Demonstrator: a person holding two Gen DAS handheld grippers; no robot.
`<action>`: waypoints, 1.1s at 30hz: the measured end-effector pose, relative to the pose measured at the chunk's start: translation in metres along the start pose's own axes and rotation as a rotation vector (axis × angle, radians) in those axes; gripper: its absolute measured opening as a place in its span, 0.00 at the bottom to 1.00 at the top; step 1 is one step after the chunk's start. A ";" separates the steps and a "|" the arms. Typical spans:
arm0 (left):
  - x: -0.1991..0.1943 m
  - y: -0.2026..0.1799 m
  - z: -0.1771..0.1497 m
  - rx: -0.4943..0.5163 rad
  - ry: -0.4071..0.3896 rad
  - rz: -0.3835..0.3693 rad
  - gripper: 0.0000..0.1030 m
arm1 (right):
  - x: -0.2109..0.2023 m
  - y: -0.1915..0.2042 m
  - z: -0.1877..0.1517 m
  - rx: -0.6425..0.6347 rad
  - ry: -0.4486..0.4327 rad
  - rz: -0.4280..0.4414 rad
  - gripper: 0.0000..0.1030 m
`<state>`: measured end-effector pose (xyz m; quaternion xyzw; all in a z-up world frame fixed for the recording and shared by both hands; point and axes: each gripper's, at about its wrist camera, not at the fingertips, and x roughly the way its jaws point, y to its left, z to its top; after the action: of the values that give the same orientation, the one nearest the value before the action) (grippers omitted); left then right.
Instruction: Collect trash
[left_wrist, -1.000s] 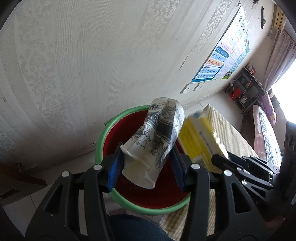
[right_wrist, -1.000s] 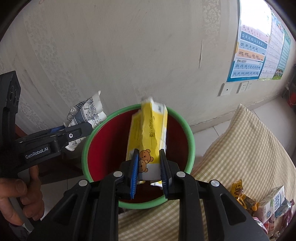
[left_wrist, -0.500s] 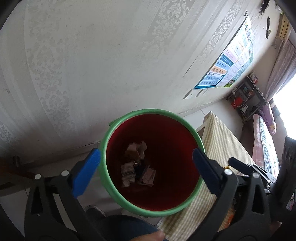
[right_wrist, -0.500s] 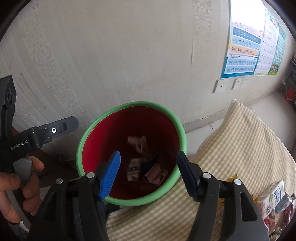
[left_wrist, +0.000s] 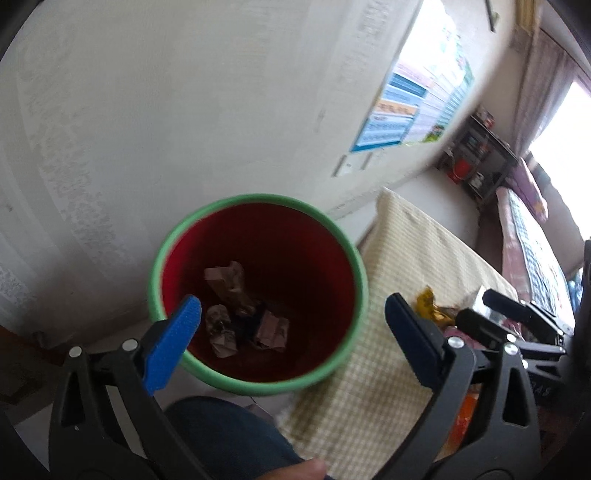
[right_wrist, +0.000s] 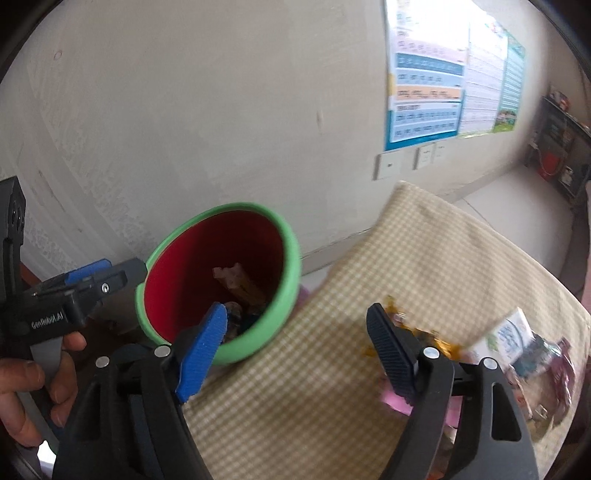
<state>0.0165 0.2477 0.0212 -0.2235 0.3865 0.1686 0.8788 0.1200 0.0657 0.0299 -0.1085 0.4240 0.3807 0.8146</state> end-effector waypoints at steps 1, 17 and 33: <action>-0.001 -0.007 -0.002 0.012 0.002 -0.007 0.95 | -0.005 -0.005 -0.003 0.009 -0.005 -0.006 0.74; 0.005 -0.110 -0.030 0.178 0.051 -0.146 0.95 | -0.084 -0.096 -0.060 0.158 -0.059 -0.175 0.92; 0.037 -0.182 -0.057 0.309 0.183 -0.250 0.95 | -0.126 -0.201 -0.116 0.341 -0.046 -0.371 0.93</action>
<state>0.0909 0.0692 0.0067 -0.1468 0.4550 -0.0240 0.8780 0.1487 -0.1972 0.0261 -0.0368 0.4364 0.1497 0.8864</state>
